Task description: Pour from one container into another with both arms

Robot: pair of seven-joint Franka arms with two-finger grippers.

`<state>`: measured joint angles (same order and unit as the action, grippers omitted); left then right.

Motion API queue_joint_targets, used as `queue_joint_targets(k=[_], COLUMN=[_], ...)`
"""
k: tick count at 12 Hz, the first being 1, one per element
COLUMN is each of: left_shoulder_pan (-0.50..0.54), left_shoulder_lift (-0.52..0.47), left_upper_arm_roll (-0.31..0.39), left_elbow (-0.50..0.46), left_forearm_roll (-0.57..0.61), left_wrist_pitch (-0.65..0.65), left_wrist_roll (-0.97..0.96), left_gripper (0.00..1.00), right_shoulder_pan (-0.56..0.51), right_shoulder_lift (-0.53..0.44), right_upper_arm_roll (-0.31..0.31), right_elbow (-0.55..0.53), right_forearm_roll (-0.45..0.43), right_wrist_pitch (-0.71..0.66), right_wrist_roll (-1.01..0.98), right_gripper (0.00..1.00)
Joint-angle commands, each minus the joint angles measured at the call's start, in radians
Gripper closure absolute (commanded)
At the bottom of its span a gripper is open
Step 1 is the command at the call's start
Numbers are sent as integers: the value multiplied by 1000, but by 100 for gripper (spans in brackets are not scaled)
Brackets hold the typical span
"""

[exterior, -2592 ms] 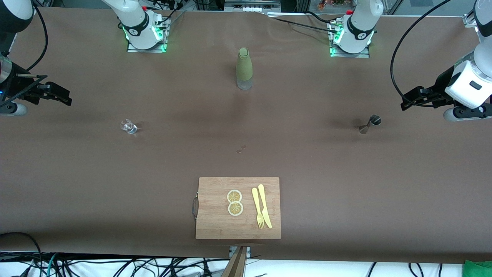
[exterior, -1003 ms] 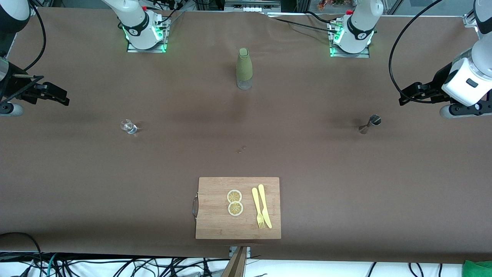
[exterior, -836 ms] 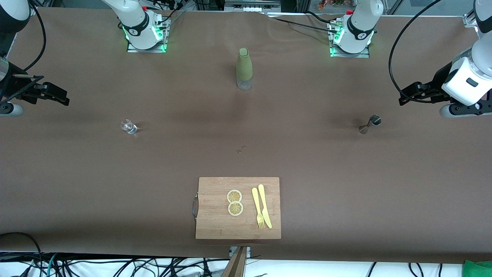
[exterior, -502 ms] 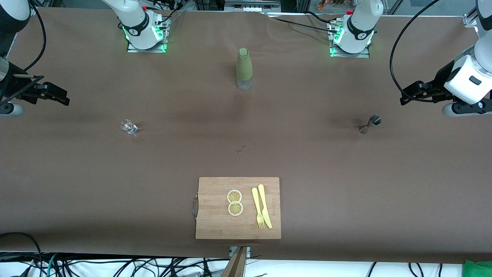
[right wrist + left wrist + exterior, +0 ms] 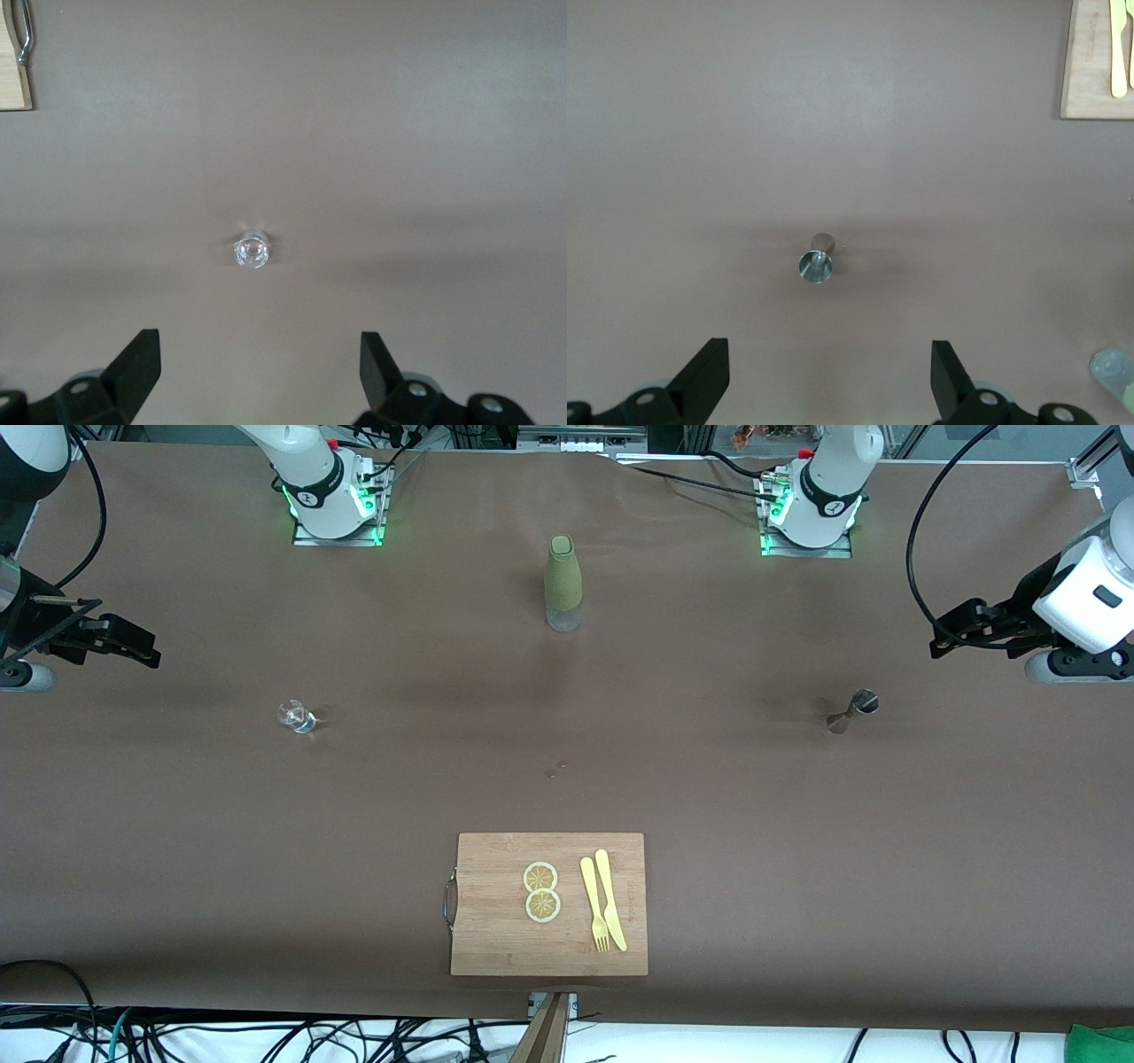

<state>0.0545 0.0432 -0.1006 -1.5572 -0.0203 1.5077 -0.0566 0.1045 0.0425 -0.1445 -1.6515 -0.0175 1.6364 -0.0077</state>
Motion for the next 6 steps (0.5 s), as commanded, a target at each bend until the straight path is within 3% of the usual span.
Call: queue_joint_targets(k=[1,6], left_shoulder_pan=[36,140], left_shoulder_lift=[-25,-69], left_upper_arm_roll=[5,5], left_elbow=[16,-17], left_forearm_roll=[-4,-88], left_wrist_pitch=[-43,-41], left_wrist_roll=[163,435], left_gripper=[0,0], right_shoulder_pan=[-2,-2], right_shoulder_lift=[-13,-13], right_upper_arm_roll=[2,2], right_elbow=[-10,-8], right_forearm_roll=[2,2], right_wrist_pitch=[-7,-7], right_wrist_roll=[-5,-5], right_gripper=[0,0])
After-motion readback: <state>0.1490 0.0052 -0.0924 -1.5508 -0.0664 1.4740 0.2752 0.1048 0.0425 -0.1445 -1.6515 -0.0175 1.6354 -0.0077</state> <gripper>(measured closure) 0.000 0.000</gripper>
